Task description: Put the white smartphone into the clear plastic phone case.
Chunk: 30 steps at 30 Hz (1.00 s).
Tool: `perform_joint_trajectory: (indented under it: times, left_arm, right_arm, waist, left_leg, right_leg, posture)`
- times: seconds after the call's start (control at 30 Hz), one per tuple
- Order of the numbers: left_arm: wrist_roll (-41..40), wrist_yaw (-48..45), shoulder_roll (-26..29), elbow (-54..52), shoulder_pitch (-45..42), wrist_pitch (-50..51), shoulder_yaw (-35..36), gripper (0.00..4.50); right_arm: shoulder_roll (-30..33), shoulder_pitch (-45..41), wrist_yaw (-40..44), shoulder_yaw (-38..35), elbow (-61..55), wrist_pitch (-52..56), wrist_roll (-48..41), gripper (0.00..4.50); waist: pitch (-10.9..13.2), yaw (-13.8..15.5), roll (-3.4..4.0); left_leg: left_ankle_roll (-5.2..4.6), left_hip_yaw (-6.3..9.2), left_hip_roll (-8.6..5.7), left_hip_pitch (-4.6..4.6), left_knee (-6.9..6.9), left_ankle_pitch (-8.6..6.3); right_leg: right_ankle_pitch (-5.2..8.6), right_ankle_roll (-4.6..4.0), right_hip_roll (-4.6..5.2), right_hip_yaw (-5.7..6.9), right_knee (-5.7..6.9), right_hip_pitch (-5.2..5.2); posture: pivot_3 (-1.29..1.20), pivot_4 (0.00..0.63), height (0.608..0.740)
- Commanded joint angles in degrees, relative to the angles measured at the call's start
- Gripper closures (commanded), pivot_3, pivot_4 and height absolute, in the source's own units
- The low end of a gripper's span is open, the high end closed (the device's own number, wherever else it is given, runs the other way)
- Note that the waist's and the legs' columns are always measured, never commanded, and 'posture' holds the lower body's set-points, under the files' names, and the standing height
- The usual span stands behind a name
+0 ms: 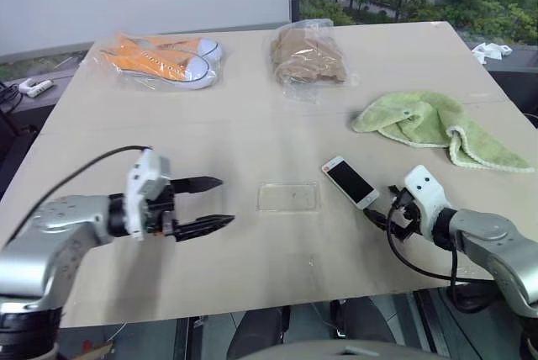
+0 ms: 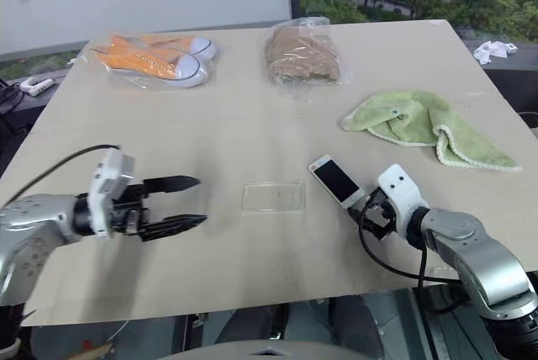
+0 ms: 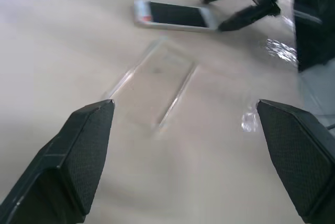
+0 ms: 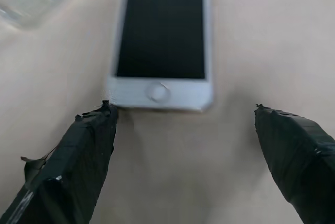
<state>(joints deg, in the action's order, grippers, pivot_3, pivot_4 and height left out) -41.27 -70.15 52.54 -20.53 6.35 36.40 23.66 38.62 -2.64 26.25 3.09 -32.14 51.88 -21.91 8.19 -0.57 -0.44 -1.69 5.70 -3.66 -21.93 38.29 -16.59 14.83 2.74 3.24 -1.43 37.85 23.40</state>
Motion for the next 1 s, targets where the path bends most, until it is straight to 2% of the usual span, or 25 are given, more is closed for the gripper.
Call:
perform_joint_trajectory:
  times: [0.03, 0.2, 0.4, 0.7, 1.0]
  left_arm:
    - [-3.5, -2.2, 1.7, -3.9, 3.9, 1.0, 6.1, 0.03]
    - [-1.6, -3.0, 2.5, -2.9, 7.0, -1.2, 8.8, 0.03]
    - [-0.6, -3.5, 2.6, -1.9, 8.0, -2.9, 8.7, 0.03]
    - [0.1, -4.1, 2.8, -0.7, 7.5, -4.2, 7.5, 0.03]
    - [0.3, -4.2, 2.8, -0.9, 7.1, -4.4, 6.4, 0.03]
  right_arm:
    - [-1.9, -1.0, -0.8, 1.2, -0.7, -0.3, 0.6, 0.0]
    - [-5.6, -1.6, -1.3, 4.1, -0.9, -0.4, 1.4, 0.0]
    - [-9.0, -3.2, -2.6, 5.9, 1.1, -0.5, 3.6, 0.0]
    - [-8.0, -3.8, -2.1, 4.3, -5.3, 5.4, 1.6, 0.0]
    - [-13.9, -8.7, -9.6, 5.5, -3.5, 9.4, 4.5, 0.0]
  waist:
    - [0.0, -0.1, -0.02]
    - [0.0, -0.3, -0.05]
    - [-0.1, -1.0, -0.11]
    - [-0.1, -1.4, -0.1]
    - [0.0, -1.2, -0.07]
  left_leg:
    - [0.0, 0.0, 0.0, 0.0, 0.0, 0.0]
    - [0.01, 0.0, 0.05, 0.09, -0.05, 0.0]
    - [0.02, -0.11, 0.09, 0.17, -0.09, 0.0]
    - [0.02, -0.1, 0.1, 0.16, -0.15, -0.01]
    - [0.02, -0.11, 0.08, 0.06, -0.2, -0.01]
  right_leg:
    - [0.0, 0.0, 0.0, 0.0, -0.01, 0.0]
    - [0.0, -0.02, -0.04, 0.0, 0.01, -0.03]
    - [0.0, -0.02, -0.09, -0.13, 0.04, -0.02]
    - [-0.01, -0.03, -0.09, -0.12, 0.02, 0.0]
    - [-0.01, -0.03, -0.07, -0.13, 0.0, 0.12]
  posture:
    - [0.0, 0.15, 0.74]
    - [0.0, 0.15, 0.74]
    - [0.0, 0.15, 0.74]
    - [0.0, 0.15, 0.74]
    - [0.0, 0.15, 0.74]
